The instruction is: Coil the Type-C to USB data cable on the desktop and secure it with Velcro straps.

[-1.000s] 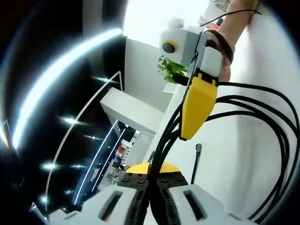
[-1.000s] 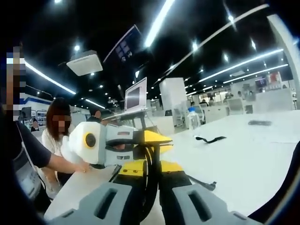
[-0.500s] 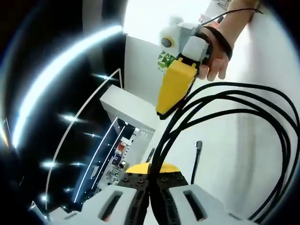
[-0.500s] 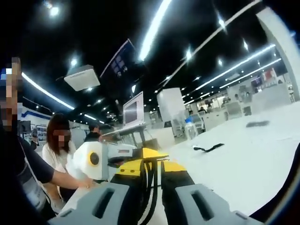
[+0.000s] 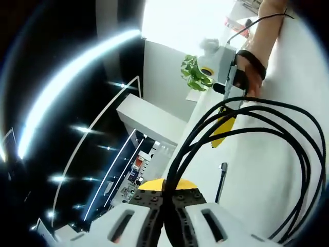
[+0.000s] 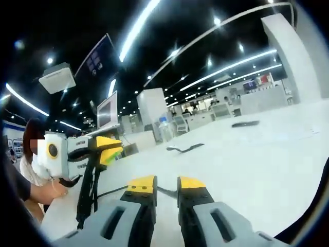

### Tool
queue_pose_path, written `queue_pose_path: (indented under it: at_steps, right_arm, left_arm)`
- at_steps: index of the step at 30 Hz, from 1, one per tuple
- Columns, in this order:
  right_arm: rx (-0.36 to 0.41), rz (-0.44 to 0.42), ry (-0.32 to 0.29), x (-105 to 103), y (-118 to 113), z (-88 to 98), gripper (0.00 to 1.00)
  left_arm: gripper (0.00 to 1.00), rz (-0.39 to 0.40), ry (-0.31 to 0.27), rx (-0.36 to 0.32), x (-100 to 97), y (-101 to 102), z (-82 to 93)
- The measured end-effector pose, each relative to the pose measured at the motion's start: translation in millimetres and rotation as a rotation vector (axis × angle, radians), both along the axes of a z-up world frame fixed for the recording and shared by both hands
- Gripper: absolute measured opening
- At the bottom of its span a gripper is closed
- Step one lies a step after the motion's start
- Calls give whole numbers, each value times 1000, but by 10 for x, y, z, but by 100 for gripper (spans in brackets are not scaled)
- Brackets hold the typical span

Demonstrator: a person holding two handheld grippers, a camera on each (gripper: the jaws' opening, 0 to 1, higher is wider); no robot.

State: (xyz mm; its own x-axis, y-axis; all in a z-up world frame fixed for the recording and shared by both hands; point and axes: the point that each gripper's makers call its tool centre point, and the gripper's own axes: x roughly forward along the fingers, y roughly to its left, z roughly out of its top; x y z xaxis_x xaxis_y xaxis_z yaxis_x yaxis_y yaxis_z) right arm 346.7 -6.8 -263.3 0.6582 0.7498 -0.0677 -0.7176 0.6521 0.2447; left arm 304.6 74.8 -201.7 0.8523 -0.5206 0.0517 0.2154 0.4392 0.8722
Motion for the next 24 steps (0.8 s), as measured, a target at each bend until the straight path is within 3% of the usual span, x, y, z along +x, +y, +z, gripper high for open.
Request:
queue_pose_path:
  at_steps: [3, 12, 20, 24]
  right_arm:
    - [-12, -10, 7, 6, -8, -16, 16]
    - [71, -54, 130, 64, -46, -79, 16]
    - [46, -36, 144, 8, 24, -145, 16]
    - [129, -7, 224, -66, 131, -141, 16]
  left_arm:
    - [4, -3, -7, -13, -18, 3, 41]
    - [4, 7, -51, -47, -69, 44, 196]
    - [4, 19, -103, -80, -113, 101, 357]
    - [4, 24, -122, -98, -132, 133, 429]
